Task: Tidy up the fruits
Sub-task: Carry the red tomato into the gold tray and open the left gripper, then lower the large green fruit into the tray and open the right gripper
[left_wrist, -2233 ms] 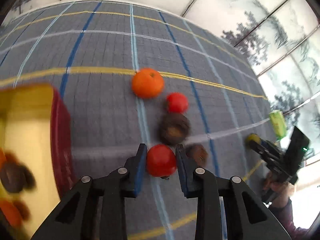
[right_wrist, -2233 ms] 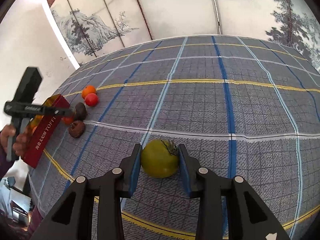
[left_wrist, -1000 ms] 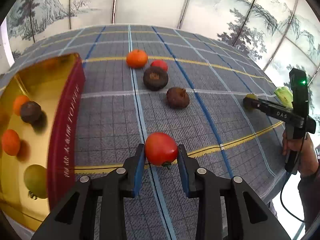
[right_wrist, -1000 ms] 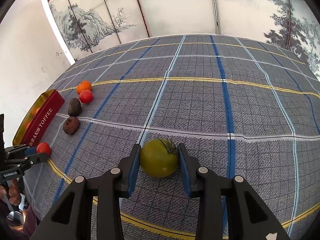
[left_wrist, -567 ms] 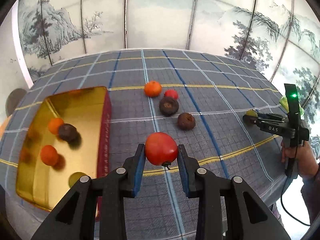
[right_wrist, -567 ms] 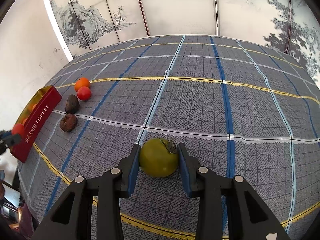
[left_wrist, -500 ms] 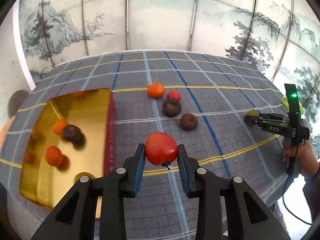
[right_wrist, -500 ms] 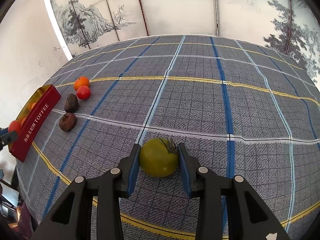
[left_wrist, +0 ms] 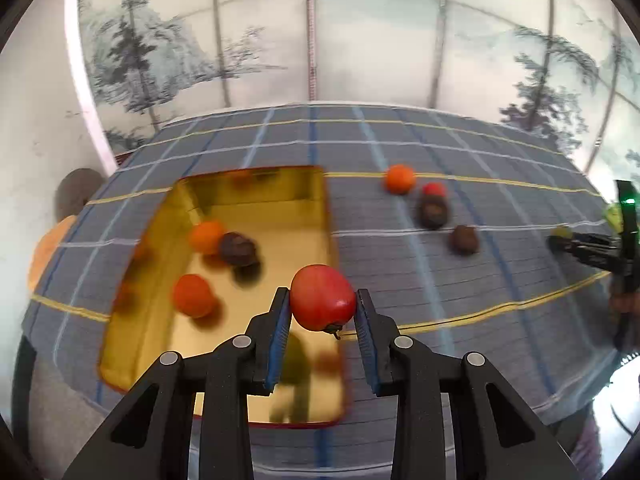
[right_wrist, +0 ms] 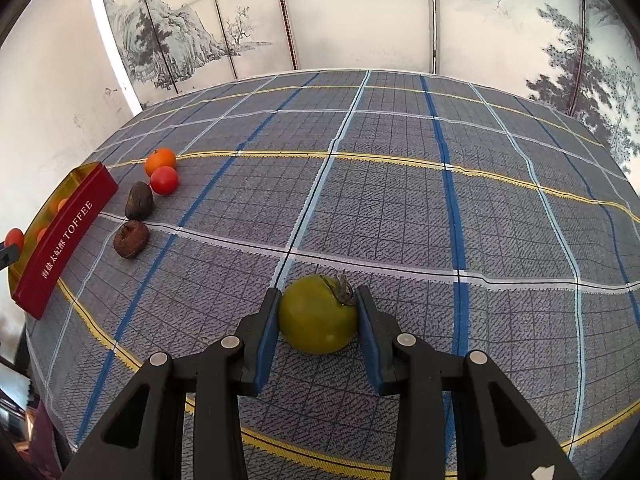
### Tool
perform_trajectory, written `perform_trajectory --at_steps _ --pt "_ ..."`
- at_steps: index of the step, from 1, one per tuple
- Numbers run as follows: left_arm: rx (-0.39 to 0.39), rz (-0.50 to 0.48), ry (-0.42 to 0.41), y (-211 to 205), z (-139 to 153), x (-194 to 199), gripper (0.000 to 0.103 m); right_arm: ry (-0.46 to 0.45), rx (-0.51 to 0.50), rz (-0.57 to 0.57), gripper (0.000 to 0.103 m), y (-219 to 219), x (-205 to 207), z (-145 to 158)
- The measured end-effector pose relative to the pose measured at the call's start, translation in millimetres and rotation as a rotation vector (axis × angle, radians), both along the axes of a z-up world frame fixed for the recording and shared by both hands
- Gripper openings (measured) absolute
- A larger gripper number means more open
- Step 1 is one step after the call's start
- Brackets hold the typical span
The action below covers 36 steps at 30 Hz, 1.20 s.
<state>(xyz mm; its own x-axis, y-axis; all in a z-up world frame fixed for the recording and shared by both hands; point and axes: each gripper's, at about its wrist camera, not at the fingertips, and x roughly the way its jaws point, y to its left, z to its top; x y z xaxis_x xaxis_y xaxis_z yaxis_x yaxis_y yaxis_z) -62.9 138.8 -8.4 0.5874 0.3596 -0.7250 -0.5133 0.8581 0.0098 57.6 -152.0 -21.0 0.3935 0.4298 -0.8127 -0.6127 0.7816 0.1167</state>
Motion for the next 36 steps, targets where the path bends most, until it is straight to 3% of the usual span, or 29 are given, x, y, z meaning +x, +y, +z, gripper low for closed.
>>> perform_trajectory --at_steps 8,22,25,27,31,36 --pt "-0.007 0.117 0.035 41.8 -19.9 -24.0 0.033 0.002 0.002 0.000 0.034 0.2 -0.2 0.2" --pt "0.040 0.206 0.117 66.0 -46.8 -32.2 0.035 -0.019 -0.032 0.003 0.034 3.3 -2.1 -0.4" --pt "0.061 0.211 0.124 64.8 -45.5 -33.0 0.054 -0.030 -0.049 0.006 0.035 5.1 -3.5 -0.3" --pt "0.104 0.220 0.111 61.6 -40.8 -34.9 0.074 -0.031 -0.049 0.006 0.034 5.0 -3.4 -0.1" --pt "0.159 0.217 0.093 57.5 -31.2 -39.0 0.078 -0.034 -0.054 0.007 0.034 5.3 -4.0 -0.2" --pt "0.142 0.235 0.081 60.0 -24.1 -45.9 0.079 -0.020 -0.039 -0.003 0.033 5.7 -7.6 1.6"
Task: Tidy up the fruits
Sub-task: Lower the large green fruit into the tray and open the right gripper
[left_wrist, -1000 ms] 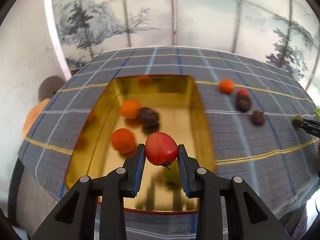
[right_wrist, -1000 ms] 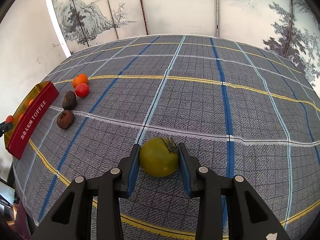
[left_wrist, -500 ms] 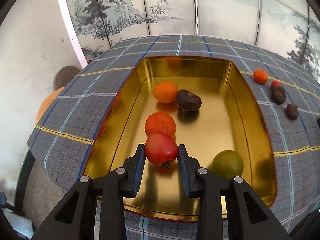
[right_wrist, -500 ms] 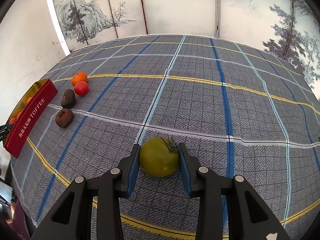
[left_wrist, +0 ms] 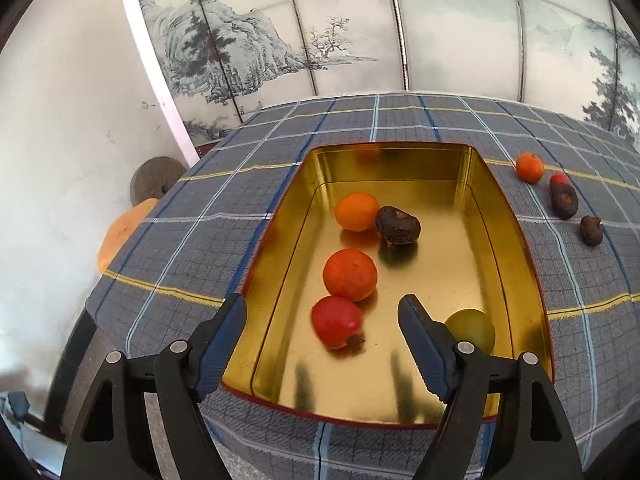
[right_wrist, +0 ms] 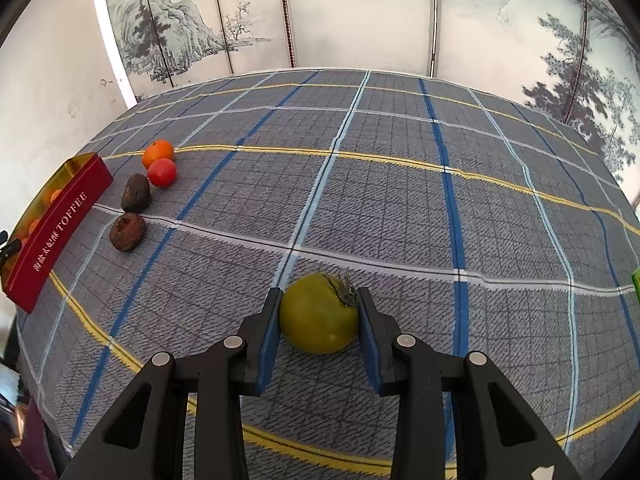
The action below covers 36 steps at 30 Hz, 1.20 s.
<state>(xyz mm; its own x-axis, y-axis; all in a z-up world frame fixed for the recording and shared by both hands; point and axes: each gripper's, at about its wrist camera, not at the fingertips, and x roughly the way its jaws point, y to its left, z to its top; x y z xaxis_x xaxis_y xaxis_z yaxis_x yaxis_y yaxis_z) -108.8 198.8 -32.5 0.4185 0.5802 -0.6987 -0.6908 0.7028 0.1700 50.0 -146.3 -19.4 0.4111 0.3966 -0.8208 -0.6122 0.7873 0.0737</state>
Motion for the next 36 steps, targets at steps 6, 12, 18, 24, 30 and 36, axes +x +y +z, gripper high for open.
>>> perform_trajectory --at_steps 6,12,18,24,30,36 --pt "0.002 0.002 -0.020 -4.4 9.8 -11.3 0.079 -0.003 0.032 0.051 0.033 16.7 -22.2 16.5" --pt "0.014 0.004 -0.035 -7.8 18.3 -23.8 0.079 0.036 0.125 0.228 0.033 81.6 -57.4 46.4" --pt "0.022 0.030 -0.047 -5.5 22.6 -40.6 0.082 0.092 0.223 0.437 0.033 168.3 -99.9 69.3" --pt "0.029 0.070 -0.053 0.6 22.0 -64.0 0.084 0.146 0.217 0.585 0.033 248.9 -133.2 64.8" --pt "0.025 0.073 -0.049 2.3 21.5 -77.9 0.085 0.177 0.163 0.637 0.033 298.0 -149.3 46.7" --pt "-0.002 0.065 -0.073 0.8 23.5 -81.3 0.085 0.169 0.121 0.631 0.036 320.6 -147.8 33.9"
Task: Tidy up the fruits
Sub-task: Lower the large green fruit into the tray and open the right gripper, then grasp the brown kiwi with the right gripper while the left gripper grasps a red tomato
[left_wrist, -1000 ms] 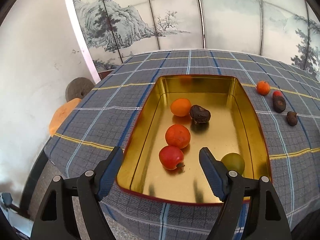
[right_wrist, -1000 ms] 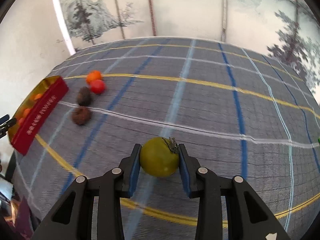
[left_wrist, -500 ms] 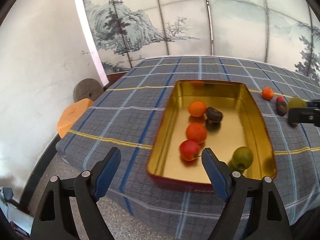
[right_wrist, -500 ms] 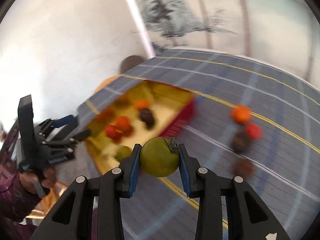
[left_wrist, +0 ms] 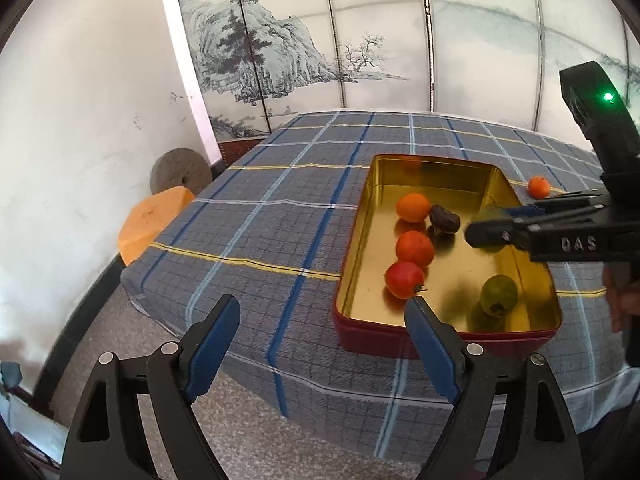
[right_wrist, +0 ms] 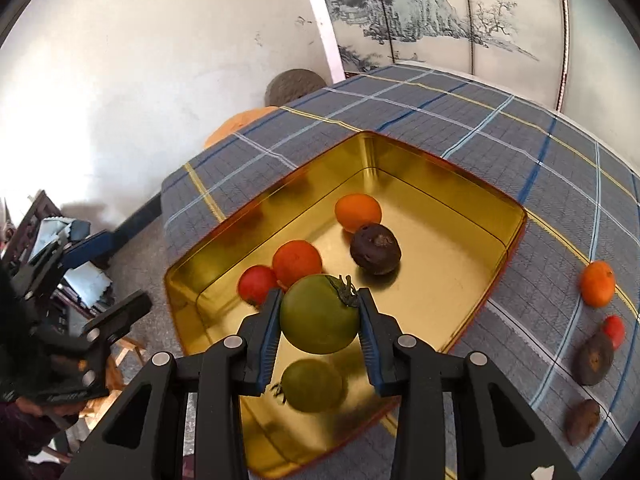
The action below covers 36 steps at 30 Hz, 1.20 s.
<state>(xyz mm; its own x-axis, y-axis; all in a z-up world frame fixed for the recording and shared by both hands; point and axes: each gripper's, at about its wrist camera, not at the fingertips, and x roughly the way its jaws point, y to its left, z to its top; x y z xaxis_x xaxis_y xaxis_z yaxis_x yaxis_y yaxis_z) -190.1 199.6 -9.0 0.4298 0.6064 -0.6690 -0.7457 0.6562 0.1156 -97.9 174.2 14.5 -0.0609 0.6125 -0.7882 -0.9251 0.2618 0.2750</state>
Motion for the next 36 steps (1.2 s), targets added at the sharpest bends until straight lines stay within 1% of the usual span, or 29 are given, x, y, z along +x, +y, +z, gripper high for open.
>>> perform_trajectory --at_steps 1,3,4,6,9,11,12,14,16,17,20,22,24,26,28,30,31,33,35,36 --pt "-0.004 -0.003 0.000 -0.8 -0.2 0.9 0.085 0.004 0.012 -0.012 0.037 -0.3 1.3 0.1" --pt "-0.003 -0.012 0.003 -3.1 -0.7 2.6 0.085 0.029 0.056 -0.051 0.056 -6.3 6.6 3.7" --pt "-0.003 -0.016 0.007 -4.6 -1.1 4.3 0.085 0.036 0.085 -0.076 0.059 -12.5 10.0 6.9" --pt "-0.003 -0.023 0.011 -7.4 -1.6 6.3 0.085 0.042 0.141 -0.114 0.060 -27.4 16.4 14.8" --pt "-0.005 -0.038 0.003 -11.8 0.7 8.4 0.085 0.017 0.189 -0.183 0.060 -60.7 28.6 24.8" --pt "-0.001 -0.053 -0.004 -15.6 3.2 10.4 0.085 -0.026 0.183 -0.230 0.060 -90.6 40.0 25.8" --pt "0.001 -0.064 -0.009 -18.4 4.7 12.3 0.085 -0.053 0.161 -0.251 0.060 -104.2 46.4 24.2" --pt "-0.004 -0.085 -0.015 -21.8 6.6 16.6 0.085 -0.086 0.108 -0.280 0.058 -125.0 59.3 18.3" --pt "-0.012 -0.104 -0.020 -26.5 8.1 22.6 0.085 -0.122 0.017 -0.332 0.057 -146.0 78.2 7.1" --pt "-0.016 -0.113 -0.021 -28.5 8.7 26.3 0.085 -0.109 -0.002 -0.352 0.056 -153.3 87.0 3.0" --pt "-0.020 -0.138 -0.017 -36.1 10.5 36.7 0.085 -0.068 -0.003 -0.402 0.056 -166.5 107.9 -2.9" --pt "-0.012 -0.152 -0.008 -41.7 11.6 41.4 0.085 -0.043 -0.004 -0.417 0.056 -162.0 117.9 -8.5" --pt "-0.002 -0.164 0.002 -45.3 13.0 44.8 0.085 -0.029 -0.038 -0.431 0.056 -150.1 126.2 -18.2" --pt "0.002 -0.169 0.010 -46.4 13.8 47.6 0.085 -0.006 -0.038 -0.437 0.056 -141.9 130.4 -25.6" --pt "0.001 -0.175 0.019 -47.3 13.9 51.3 0.085 -0.006 -0.064 -0.455 0.055 -131.6 135.9 -34.0" --pt "0.002 -0.179 0.030 -47.9 13.9 56.7 0.085 0.020 -0.073 -0.453 0.033 -122.8 141.6 -42.0" --pt "0.003 -0.185 0.035 -48.9 14.6 60.2 0.085 0.010 -0.090 -0.439 0.032 -118.1 141.5 -44.8" --pt "0.002 -0.210 0.036 -51.6 18.0 66.3 0.085 -0.018 -0.097 -0.414 0.031 -117.3 137.6 -40.8" --pt "0.014 -0.243 0.035 -56.8 23.7 73.7 0.085 -0.029 -0.057 -0.399 0.031 -126.3 133.8 -31.9" --pt "0.018 -0.265 0.030 -59.9 26.9 78.0 0.085 -0.018 0.001 -0.402 0.031 -142.5 133.3 -21.0"
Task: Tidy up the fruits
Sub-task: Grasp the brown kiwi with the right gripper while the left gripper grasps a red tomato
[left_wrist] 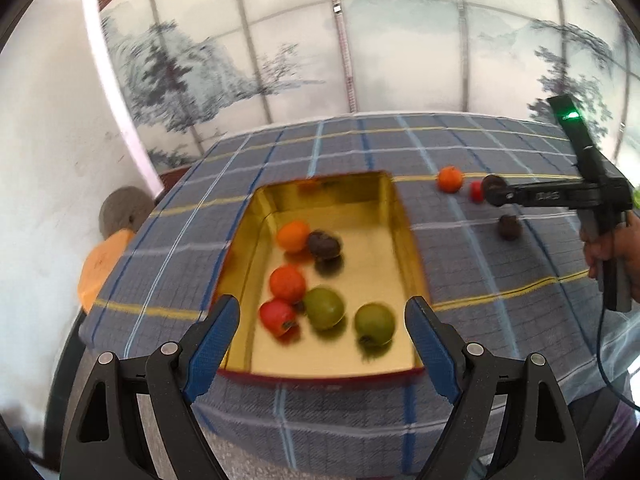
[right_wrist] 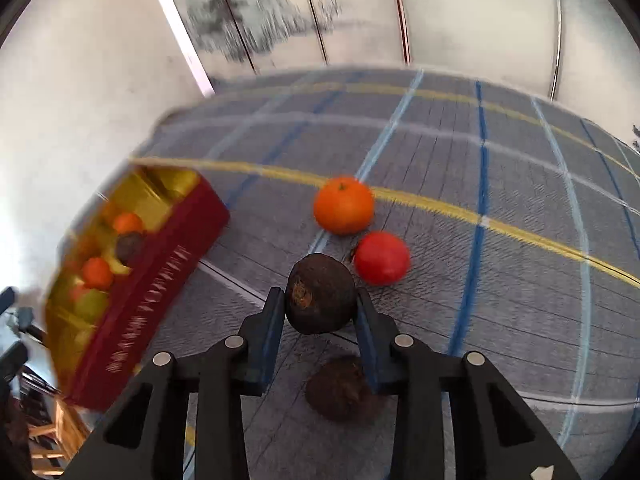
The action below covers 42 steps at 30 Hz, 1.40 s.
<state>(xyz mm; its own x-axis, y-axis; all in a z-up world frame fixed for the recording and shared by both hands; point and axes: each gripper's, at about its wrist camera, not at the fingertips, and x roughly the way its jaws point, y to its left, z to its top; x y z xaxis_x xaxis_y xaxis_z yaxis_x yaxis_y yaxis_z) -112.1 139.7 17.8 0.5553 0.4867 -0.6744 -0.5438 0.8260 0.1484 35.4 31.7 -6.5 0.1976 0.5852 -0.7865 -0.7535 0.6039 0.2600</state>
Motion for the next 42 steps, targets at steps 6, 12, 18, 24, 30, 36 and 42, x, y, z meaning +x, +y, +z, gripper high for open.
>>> perform_trajectory --at_steps 6,12,18,24,30,36,42 --pt "-0.153 -0.214 -0.053 -11.2 22.0 48.6 0.085 -0.153 -0.069 -0.112 0.032 -99.7 7.5 24.4" --pt "-0.391 -0.303 -0.066 -7.1 20.4 136.9 0.085 -0.121 -0.113 -0.290 0.032 -192.7 32.9 1.2" --pt "-0.471 -0.235 -0.008 -0.8 -5.1 222.0 0.085 -0.072 -0.036 -0.329 0.033 -216.2 41.3 -6.5" --pt "-0.488 -0.147 0.060 4.3 -33.1 268.1 0.083 -0.042 -0.006 -0.286 0.033 -208.4 43.3 -9.8" --pt "-0.457 -0.069 0.129 5.9 -56.5 293.8 0.063 -0.053 0.005 -0.245 0.033 -204.2 40.3 -8.4" --pt "-0.354 -0.090 0.143 -13.3 -55.8 297.0 0.025 -0.019 0.026 -0.253 0.033 -207.5 45.8 -10.7" --pt "-0.402 -0.103 0.089 -12.8 -50.6 265.4 0.024 0.000 0.017 -0.278 0.033 -209.4 48.9 -14.3"
